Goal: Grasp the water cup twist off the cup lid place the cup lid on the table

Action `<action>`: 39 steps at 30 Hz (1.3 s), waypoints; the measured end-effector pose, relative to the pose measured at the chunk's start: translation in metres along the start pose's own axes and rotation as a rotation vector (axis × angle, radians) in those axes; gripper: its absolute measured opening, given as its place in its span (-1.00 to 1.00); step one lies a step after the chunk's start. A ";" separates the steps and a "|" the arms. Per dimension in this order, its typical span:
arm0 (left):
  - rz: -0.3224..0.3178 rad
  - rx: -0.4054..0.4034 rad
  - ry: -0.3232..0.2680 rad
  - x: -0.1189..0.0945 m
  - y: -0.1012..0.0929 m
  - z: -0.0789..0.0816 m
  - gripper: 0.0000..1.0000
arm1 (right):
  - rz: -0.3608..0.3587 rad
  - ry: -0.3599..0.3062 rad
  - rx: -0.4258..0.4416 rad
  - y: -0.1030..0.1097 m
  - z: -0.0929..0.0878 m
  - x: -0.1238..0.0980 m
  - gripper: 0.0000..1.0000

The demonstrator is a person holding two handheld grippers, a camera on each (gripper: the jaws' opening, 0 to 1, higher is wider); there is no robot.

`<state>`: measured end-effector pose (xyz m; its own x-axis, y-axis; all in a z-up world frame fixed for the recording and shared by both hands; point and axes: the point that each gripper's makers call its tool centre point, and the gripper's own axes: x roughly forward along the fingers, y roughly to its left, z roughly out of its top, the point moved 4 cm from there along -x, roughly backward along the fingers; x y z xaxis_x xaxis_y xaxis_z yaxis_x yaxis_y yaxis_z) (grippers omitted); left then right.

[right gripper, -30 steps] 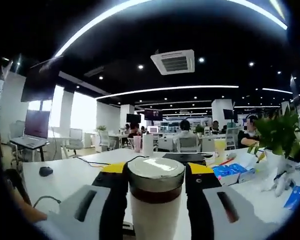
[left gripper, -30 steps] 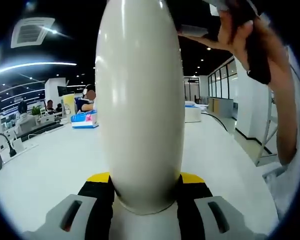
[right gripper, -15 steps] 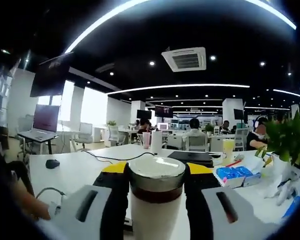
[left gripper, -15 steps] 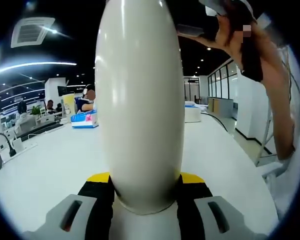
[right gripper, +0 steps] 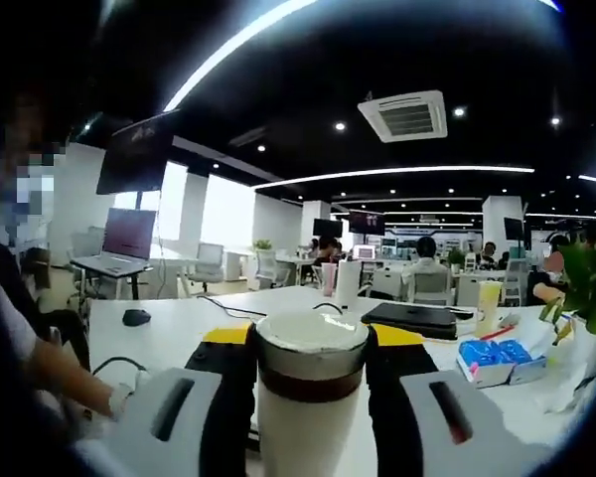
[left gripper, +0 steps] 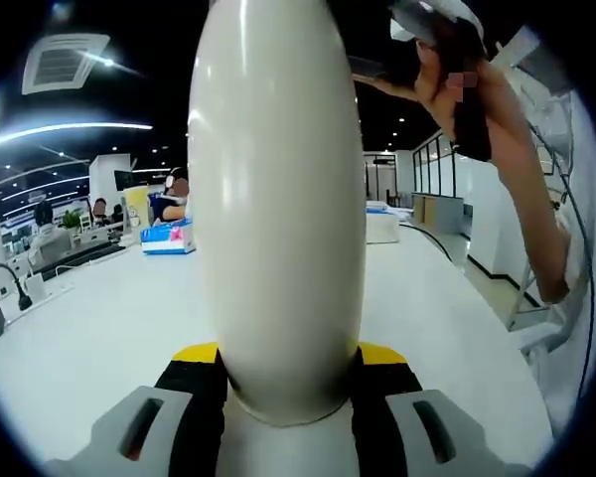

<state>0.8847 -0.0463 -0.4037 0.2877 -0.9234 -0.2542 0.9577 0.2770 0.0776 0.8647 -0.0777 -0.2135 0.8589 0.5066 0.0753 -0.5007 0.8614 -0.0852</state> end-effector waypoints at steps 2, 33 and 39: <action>0.001 0.000 0.000 0.000 0.000 0.000 0.00 | 0.029 -0.008 0.005 -0.001 -0.001 0.000 -0.09; 0.003 -0.002 0.001 0.000 0.001 0.000 0.00 | 0.313 -0.009 0.049 -0.006 -0.001 0.004 -0.09; 0.003 -0.001 0.001 0.000 0.001 0.000 0.00 | 0.378 -0.006 0.062 -0.008 -0.002 0.005 -0.09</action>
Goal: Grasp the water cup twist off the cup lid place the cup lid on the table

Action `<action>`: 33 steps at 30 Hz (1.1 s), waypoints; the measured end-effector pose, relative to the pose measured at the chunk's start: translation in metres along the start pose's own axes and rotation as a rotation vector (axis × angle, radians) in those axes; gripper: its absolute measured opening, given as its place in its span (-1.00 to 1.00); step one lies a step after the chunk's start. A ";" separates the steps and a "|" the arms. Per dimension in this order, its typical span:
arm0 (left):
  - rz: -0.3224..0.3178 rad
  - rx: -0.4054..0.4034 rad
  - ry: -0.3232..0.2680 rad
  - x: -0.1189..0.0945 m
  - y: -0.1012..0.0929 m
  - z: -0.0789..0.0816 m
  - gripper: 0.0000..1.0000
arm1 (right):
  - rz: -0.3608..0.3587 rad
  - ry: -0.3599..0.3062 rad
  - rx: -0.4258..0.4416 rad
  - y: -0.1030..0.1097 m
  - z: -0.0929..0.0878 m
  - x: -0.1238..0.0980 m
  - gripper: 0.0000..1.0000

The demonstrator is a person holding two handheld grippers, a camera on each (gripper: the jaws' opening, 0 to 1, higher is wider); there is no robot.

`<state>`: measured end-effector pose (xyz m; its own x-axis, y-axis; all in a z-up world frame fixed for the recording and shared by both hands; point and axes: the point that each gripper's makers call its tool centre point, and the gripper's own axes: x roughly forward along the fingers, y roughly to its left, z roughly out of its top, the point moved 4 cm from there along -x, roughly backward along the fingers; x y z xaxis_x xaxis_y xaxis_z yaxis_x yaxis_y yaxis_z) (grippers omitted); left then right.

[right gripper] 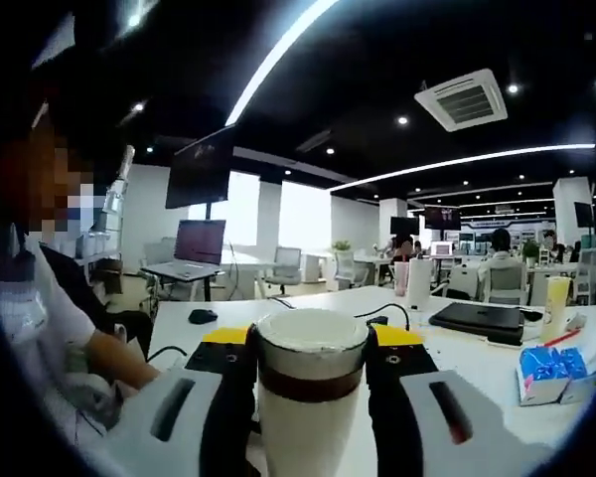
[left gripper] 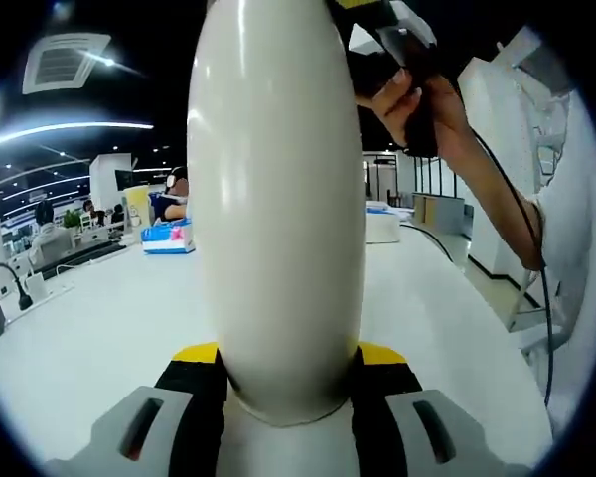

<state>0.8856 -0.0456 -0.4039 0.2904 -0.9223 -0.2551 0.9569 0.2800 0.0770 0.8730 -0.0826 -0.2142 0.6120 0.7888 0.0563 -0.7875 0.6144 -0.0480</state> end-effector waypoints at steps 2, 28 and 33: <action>-0.001 0.000 0.000 0.000 0.000 0.000 0.01 | 0.025 -0.001 -0.009 0.001 0.000 0.001 -0.09; -0.008 0.001 0.003 0.001 -0.001 -0.001 0.00 | 0.133 0.008 -0.071 0.009 0.009 -0.001 0.04; -0.008 0.003 0.004 0.001 -0.001 -0.001 0.00 | 0.018 0.010 -0.022 0.018 0.023 -0.003 0.42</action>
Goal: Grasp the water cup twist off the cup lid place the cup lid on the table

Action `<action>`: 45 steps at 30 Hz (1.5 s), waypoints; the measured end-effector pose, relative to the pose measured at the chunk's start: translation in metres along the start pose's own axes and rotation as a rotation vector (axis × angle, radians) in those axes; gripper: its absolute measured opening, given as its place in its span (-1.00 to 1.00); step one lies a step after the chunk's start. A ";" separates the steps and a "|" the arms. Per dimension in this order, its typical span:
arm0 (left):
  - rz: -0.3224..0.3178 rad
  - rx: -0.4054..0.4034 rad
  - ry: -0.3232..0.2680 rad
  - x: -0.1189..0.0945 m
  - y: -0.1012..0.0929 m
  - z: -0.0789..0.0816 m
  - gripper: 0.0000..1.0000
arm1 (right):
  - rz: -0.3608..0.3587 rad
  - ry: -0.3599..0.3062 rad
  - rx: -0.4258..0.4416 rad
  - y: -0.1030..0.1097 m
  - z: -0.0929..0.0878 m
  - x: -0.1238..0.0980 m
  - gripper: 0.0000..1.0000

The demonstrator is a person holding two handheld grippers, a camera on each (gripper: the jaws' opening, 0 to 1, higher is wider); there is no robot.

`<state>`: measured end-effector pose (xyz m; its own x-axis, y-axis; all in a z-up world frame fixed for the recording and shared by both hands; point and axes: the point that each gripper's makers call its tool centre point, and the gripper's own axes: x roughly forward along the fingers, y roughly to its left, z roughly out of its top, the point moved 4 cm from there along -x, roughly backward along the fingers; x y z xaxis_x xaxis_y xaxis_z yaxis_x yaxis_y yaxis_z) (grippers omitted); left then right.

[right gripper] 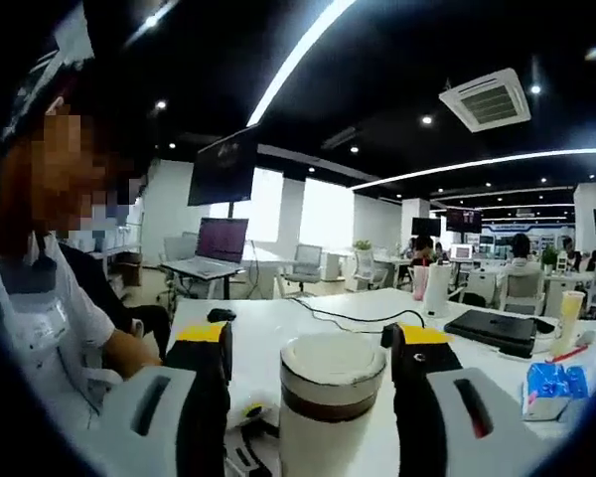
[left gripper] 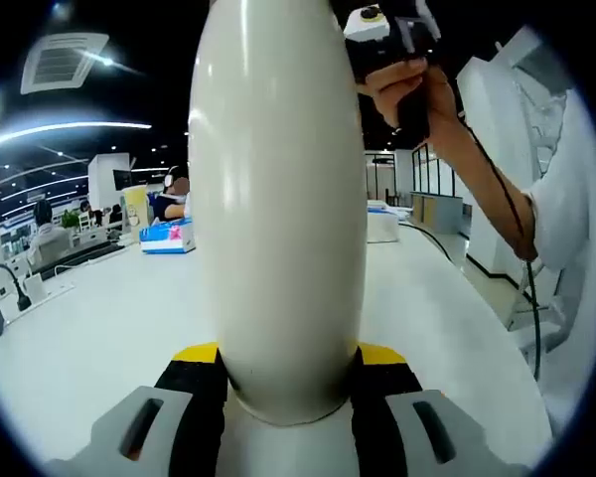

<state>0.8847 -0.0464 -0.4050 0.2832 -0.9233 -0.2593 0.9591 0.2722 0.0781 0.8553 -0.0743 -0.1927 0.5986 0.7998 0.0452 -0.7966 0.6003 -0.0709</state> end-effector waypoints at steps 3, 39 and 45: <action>0.001 0.001 0.000 0.000 0.000 0.000 0.00 | -0.195 0.010 -0.021 -0.005 -0.002 -0.001 0.58; 0.002 0.003 0.000 0.000 0.000 0.001 0.00 | -0.762 -0.063 -0.066 -0.001 -0.017 0.004 0.05; 0.001 0.002 0.000 0.000 0.000 0.001 0.00 | -0.756 -0.038 -0.086 -0.001 -0.019 0.007 -0.01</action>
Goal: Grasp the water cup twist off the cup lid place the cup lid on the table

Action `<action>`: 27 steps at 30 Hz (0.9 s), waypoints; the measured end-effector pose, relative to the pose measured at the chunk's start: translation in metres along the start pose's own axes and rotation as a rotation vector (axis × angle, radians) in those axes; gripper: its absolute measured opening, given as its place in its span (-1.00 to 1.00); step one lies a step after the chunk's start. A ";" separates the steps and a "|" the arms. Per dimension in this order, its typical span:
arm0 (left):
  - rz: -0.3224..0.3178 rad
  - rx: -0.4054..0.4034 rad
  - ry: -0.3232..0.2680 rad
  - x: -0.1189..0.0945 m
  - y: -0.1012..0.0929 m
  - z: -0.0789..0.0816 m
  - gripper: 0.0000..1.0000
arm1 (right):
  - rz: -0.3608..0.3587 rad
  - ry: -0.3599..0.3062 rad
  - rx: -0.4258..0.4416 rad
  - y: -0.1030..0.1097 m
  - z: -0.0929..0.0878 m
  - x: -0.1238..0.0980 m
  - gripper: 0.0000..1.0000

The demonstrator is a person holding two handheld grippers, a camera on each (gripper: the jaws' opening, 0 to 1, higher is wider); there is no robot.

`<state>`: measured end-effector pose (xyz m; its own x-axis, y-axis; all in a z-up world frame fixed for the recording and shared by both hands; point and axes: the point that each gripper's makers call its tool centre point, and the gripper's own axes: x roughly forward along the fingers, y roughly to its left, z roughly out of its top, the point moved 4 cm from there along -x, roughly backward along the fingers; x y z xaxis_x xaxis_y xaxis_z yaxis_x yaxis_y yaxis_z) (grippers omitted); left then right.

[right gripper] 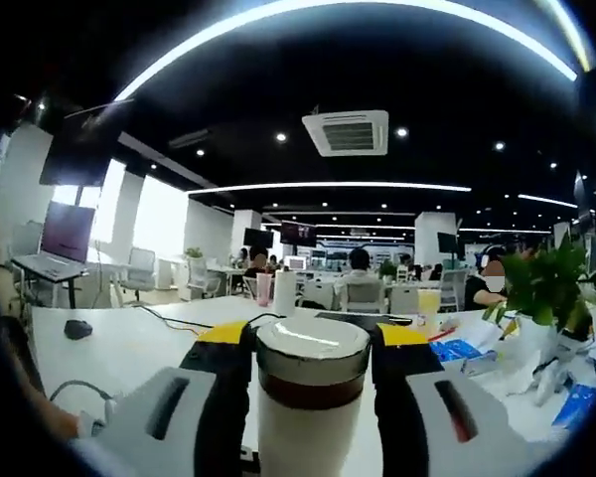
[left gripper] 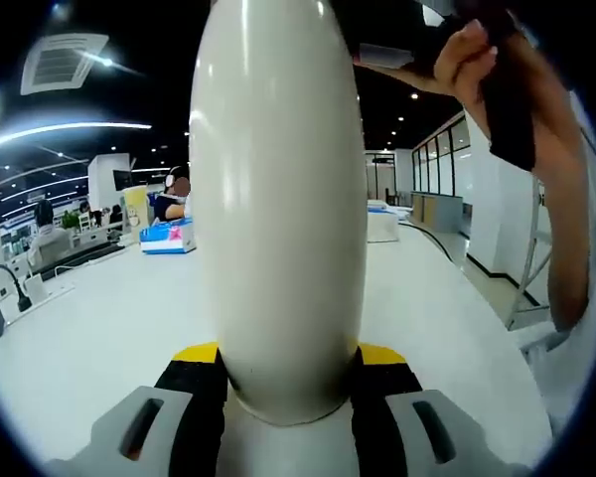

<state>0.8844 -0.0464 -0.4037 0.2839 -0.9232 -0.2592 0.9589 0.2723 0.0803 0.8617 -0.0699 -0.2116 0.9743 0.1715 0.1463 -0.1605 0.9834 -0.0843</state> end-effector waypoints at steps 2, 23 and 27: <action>0.000 0.000 0.000 0.000 0.000 0.000 0.00 | 0.010 0.011 -0.033 0.001 -0.002 0.001 0.00; 0.000 0.001 0.000 0.000 -0.001 0.000 0.00 | 0.036 0.015 -0.021 -0.001 -0.001 0.000 -0.06; 0.000 0.000 0.000 0.000 0.000 0.000 0.00 | 0.060 0.010 -0.027 -0.001 -0.001 -0.001 -0.06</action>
<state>0.8840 -0.0464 -0.4038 0.2839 -0.9231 -0.2593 0.9588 0.2723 0.0804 0.8615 -0.0713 -0.2127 0.9646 0.2295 0.1301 -0.2146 0.9694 -0.1193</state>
